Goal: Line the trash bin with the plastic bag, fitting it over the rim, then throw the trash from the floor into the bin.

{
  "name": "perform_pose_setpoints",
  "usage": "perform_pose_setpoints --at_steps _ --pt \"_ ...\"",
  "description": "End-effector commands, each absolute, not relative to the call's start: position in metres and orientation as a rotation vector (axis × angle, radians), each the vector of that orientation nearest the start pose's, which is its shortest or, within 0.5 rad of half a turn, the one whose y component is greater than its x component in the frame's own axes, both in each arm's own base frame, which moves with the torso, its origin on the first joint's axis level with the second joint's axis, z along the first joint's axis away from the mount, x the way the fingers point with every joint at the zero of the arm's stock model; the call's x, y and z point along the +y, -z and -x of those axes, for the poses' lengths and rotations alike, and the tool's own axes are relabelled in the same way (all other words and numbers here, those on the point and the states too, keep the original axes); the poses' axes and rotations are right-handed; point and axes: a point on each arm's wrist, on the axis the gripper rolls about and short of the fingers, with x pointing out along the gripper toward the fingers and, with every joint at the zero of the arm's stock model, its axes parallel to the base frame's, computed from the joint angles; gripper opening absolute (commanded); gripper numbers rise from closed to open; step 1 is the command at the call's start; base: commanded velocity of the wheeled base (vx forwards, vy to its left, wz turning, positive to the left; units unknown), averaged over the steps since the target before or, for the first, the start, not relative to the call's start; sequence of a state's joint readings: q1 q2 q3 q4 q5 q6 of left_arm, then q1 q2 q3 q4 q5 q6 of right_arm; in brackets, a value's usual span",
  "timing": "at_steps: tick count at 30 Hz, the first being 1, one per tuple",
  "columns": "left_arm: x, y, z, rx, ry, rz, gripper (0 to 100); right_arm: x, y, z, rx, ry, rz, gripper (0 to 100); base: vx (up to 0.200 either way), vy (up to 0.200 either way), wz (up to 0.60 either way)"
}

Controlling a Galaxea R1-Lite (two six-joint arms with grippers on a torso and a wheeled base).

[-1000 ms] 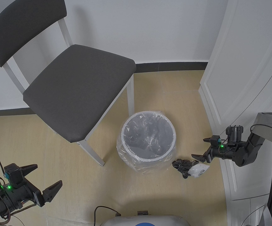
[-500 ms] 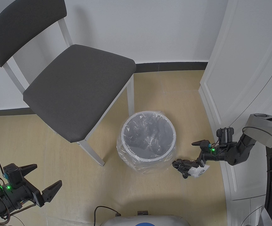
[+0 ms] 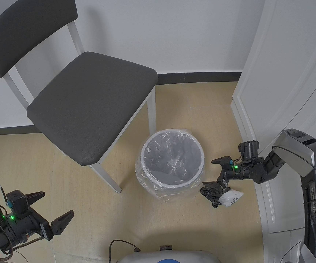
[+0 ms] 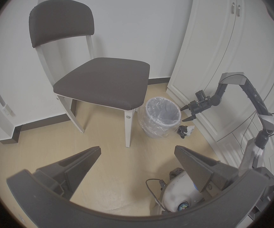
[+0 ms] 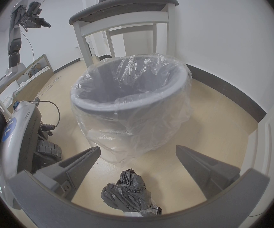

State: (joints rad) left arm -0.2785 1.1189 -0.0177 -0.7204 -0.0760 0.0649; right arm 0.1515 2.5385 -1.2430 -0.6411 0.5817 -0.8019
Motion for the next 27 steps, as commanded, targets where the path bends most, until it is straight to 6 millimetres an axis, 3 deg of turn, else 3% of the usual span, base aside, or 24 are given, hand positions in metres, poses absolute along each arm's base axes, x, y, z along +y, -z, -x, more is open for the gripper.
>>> perform_pose_setpoints --at_steps 1,4,5,17,27 --pt "-0.033 -0.109 -0.109 0.386 0.364 -0.103 100 0.083 0.051 -0.447 0.345 -0.929 0.593 100 0.0 0.0 0.0" --pt "-0.033 -0.109 -0.11 0.387 0.364 -0.105 100 0.083 0.054 -0.45 0.353 -0.933 0.589 100 0.0 0.0 0.0" --pt "-0.033 -0.109 -0.111 0.387 0.364 -0.105 100 0.084 0.054 -0.45 0.369 -0.937 0.583 0 0.0 0.0 0.0" --pt "-0.033 -0.109 -0.111 0.391 0.361 -0.104 100 0.088 0.051 -0.464 0.391 -0.946 0.571 0 0.0 0.0 0.0" --pt "-0.034 -0.107 -0.112 0.406 0.36 -0.105 100 0.091 0.07 -0.487 0.45 -0.954 0.544 0 0.0 0.0 0.0"
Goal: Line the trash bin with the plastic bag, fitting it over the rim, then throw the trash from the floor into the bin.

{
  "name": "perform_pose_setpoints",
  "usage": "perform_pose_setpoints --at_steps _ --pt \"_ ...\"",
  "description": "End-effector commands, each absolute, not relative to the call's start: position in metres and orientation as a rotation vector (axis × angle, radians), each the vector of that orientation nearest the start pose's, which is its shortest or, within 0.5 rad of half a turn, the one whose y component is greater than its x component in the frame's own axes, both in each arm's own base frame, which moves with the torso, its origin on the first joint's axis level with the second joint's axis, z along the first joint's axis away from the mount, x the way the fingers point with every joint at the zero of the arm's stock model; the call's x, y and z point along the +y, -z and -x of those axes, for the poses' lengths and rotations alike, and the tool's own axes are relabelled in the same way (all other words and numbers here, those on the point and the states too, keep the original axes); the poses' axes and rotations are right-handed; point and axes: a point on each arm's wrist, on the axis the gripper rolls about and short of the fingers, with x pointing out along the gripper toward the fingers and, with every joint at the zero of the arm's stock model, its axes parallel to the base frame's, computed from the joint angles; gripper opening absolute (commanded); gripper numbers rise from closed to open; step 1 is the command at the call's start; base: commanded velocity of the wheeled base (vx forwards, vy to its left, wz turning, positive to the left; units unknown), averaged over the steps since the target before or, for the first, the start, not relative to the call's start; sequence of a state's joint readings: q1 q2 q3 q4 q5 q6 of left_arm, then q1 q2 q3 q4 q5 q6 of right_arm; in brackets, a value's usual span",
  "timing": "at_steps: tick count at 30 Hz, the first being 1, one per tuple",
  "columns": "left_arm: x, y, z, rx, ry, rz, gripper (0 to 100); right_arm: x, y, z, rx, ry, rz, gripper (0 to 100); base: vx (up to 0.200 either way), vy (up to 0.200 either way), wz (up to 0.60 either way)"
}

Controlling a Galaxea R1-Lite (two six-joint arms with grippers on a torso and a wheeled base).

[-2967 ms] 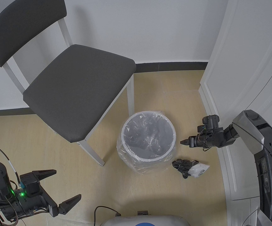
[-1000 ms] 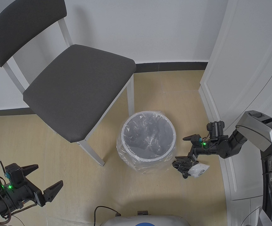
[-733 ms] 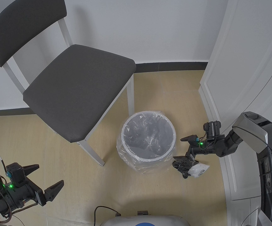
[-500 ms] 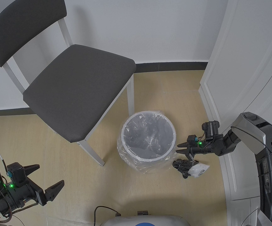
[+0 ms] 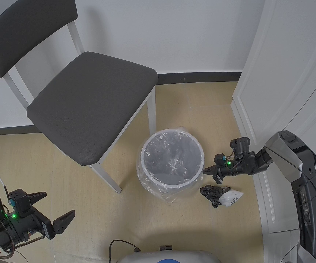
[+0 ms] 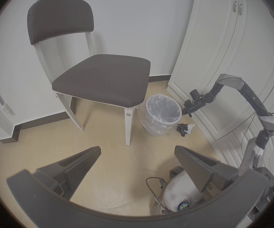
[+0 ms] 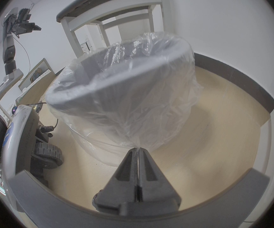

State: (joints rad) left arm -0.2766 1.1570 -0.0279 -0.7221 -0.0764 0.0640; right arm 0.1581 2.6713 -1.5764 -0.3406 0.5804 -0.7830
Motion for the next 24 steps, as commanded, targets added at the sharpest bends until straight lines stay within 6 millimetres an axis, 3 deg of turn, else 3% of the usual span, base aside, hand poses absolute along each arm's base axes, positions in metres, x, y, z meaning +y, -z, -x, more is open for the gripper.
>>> perform_pose_setpoints --at_steps 1,10,11,24 --pt "-0.033 -0.107 -0.112 0.408 0.361 -0.105 100 0.091 0.072 -0.489 0.451 -0.954 0.543 0 0.0 0.0 0.0" --pt "-0.034 -0.107 -0.112 0.409 0.361 -0.105 100 0.091 0.075 -0.494 0.472 -0.958 0.536 0 0.0 0.0 0.0" --pt "-0.034 -0.106 -0.112 0.411 0.361 -0.105 100 0.091 0.074 -0.494 0.472 -0.958 0.536 100 0.0 0.0 0.0" --pt "-0.033 -0.104 -0.111 0.422 0.359 -0.105 100 0.068 0.052 -0.482 0.496 -0.928 0.514 100 0.0 0.0 0.0"
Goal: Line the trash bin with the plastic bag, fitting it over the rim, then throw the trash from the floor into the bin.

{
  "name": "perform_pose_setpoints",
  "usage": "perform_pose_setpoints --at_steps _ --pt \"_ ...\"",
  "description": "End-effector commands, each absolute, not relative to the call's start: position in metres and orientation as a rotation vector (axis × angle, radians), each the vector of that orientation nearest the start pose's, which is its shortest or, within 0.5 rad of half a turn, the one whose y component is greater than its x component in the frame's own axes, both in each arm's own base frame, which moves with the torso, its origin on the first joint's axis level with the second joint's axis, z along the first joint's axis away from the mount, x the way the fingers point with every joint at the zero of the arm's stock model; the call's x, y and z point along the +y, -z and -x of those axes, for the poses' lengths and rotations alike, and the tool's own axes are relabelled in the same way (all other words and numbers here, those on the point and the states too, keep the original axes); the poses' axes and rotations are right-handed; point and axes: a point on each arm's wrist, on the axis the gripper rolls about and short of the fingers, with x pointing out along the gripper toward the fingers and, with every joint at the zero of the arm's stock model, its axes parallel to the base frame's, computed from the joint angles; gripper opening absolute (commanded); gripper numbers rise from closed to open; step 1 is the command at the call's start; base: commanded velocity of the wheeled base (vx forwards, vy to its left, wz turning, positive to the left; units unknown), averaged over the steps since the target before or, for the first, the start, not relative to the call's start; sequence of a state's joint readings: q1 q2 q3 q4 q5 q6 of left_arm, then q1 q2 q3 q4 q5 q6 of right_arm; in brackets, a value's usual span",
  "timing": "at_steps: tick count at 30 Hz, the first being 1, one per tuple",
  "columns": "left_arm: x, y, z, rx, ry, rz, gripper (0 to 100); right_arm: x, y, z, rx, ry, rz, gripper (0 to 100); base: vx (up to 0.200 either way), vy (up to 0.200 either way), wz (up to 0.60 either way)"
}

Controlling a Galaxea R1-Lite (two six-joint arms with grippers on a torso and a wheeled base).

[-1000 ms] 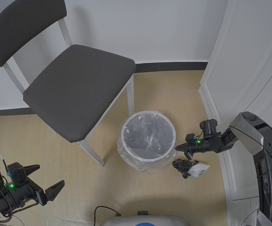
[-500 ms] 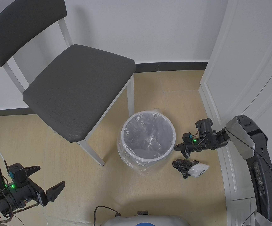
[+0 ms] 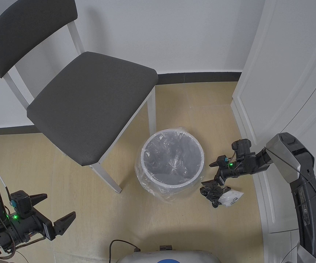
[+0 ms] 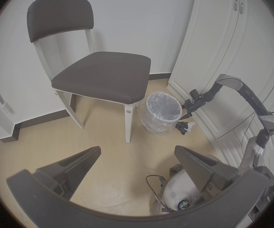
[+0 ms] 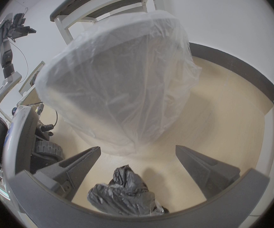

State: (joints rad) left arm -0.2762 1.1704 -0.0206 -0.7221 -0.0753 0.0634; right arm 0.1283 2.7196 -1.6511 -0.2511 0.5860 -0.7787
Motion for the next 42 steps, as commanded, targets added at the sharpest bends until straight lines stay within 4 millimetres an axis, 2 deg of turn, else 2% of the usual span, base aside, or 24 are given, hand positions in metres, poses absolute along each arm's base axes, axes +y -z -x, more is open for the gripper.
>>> perform_pose_setpoints --at_steps 1,3,6,10,14,15,16,19,21,27,30,42 --pt "-0.033 -0.103 -0.11 0.425 0.359 -0.105 100 0.066 0.051 -0.483 0.501 -0.923 0.508 100 0.0 0.0 0.0" --pt "-0.033 -0.103 -0.11 0.425 0.359 -0.105 100 0.062 0.051 -0.484 0.517 -0.915 0.492 100 0.0 0.0 0.0" --pt "-0.032 -0.102 -0.107 0.425 0.359 -0.105 100 0.045 0.05 -0.496 0.581 -0.887 0.447 100 0.0 0.0 0.0" --pt "-0.032 -0.101 -0.106 0.44 0.354 -0.09 100 0.027 0.065 -0.514 0.567 -0.847 0.443 100 0.0 0.0 0.0" --pt "-0.033 -0.101 -0.107 0.442 0.35 -0.046 100 0.022 0.08 -0.523 0.562 -0.833 0.438 100 0.0 0.0 0.0" --pt "-0.033 -0.101 -0.108 0.444 0.35 -0.039 100 0.02 0.101 -0.519 0.627 -0.846 0.41 100 0.0 0.0 0.0" --pt "-0.033 -0.101 -0.108 0.446 0.353 -0.04 100 0.02 0.114 -0.515 0.671 -0.856 0.39 100 0.0 0.0 0.0" --pt "-0.034 -0.101 -0.108 0.449 0.355 -0.041 100 0.023 0.138 -0.509 0.715 -0.874 0.375 100 0.0 0.0 0.0" --pt "-0.035 -0.101 -0.107 0.448 0.365 -0.042 100 0.023 0.144 -0.505 0.742 -0.886 0.37 100 0.0 0.0 0.0" --pt "-0.035 -0.1 -0.108 0.451 0.37 -0.042 100 0.022 0.143 -0.503 0.755 -0.903 0.357 100 0.0 0.0 0.0" --pt "-0.036 -0.1 -0.11 0.46 0.37 -0.043 100 0.022 0.135 -0.503 0.74 -0.944 0.314 100 0.0 0.0 0.0" --pt "-0.038 -0.099 -0.11 0.466 0.382 -0.047 100 0.026 0.137 -0.5 0.773 -0.958 0.285 100 0.0 0.0 0.0"
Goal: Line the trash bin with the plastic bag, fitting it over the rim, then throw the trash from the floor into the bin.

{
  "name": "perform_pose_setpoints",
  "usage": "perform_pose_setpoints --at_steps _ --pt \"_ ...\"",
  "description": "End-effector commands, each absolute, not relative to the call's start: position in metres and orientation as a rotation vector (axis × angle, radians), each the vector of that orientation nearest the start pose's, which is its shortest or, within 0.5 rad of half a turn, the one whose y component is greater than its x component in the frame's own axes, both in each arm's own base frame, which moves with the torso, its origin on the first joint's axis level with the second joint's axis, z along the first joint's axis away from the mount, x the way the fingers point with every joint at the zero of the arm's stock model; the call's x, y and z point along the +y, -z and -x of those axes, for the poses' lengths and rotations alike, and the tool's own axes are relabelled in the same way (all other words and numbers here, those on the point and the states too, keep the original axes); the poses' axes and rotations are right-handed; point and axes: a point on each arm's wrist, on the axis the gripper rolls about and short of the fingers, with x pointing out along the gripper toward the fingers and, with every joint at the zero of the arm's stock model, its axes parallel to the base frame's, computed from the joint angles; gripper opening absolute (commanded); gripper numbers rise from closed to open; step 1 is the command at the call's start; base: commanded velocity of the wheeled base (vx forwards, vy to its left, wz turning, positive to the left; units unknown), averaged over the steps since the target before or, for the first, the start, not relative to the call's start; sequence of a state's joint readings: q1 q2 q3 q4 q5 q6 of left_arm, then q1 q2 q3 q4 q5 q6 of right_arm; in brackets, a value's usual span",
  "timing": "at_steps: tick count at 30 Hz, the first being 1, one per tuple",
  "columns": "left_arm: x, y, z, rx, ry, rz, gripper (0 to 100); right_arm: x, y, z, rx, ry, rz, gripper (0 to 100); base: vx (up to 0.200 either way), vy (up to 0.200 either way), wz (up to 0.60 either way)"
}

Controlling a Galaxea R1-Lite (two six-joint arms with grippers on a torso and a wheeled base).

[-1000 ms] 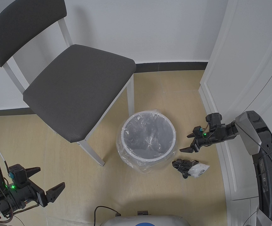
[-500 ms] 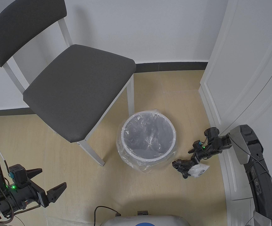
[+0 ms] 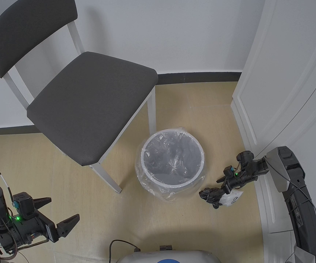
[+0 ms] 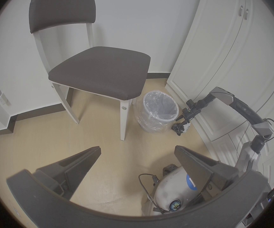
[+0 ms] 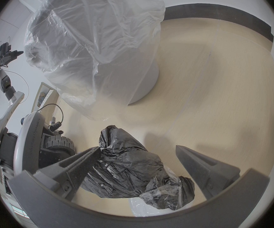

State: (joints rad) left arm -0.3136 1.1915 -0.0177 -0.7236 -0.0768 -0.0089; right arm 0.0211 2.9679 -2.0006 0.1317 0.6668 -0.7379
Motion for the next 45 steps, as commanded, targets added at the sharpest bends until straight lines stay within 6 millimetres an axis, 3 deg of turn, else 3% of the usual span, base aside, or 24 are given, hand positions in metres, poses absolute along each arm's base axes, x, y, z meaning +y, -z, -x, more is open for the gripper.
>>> perform_pose_setpoints --at_steps 1,3,4,19,24,28,37,42,43,45 --pt "-0.038 -0.1 -0.111 0.465 0.382 -0.046 100 0.026 0.138 -0.5 0.772 -0.958 0.287 100 0.0 0.0 0.0" --pt "-0.038 -0.1 -0.111 0.46 0.382 -0.046 100 0.026 0.138 -0.5 0.773 -0.958 0.285 100 0.0 0.0 0.0" --pt "-0.038 -0.1 -0.111 0.46 0.382 -0.046 100 0.026 0.138 -0.5 0.772 -0.958 0.287 0 0.0 0.0 0.0" --pt "-0.038 -0.104 -0.112 0.422 0.382 -0.041 100 0.022 0.134 -0.503 0.747 -0.947 0.301 0 0.0 0.0 0.0" --pt "-0.038 -0.104 -0.112 0.422 0.38 -0.041 100 0.009 0.105 -0.509 0.691 -0.93 0.295 0 0.0 0.0 0.0" --pt "-0.037 -0.103 -0.11 0.423 0.38 -0.041 100 -0.003 0.069 -0.513 0.624 -0.921 0.289 0 0.0 0.0 0.0" --pt "-0.034 -0.11 -0.101 0.357 0.383 -0.035 100 -0.018 0.012 -0.495 0.596 -0.891 0.291 0 0.0 0.0 0.0" --pt "-0.033 -0.116 -0.094 0.299 0.39 -0.037 100 -0.025 -0.044 -0.478 0.542 -0.863 0.317 0 0.0 0.0 0.0" --pt "-0.033 -0.116 -0.094 0.299 0.39 -0.037 100 -0.025 -0.044 -0.478 0.542 -0.863 0.317 0 0.0 0.0 0.0" --pt "-0.032 -0.119 -0.094 0.277 0.389 -0.035 100 -0.027 -0.067 -0.469 0.517 -0.849 0.329 0 0.0 0.0 0.0"
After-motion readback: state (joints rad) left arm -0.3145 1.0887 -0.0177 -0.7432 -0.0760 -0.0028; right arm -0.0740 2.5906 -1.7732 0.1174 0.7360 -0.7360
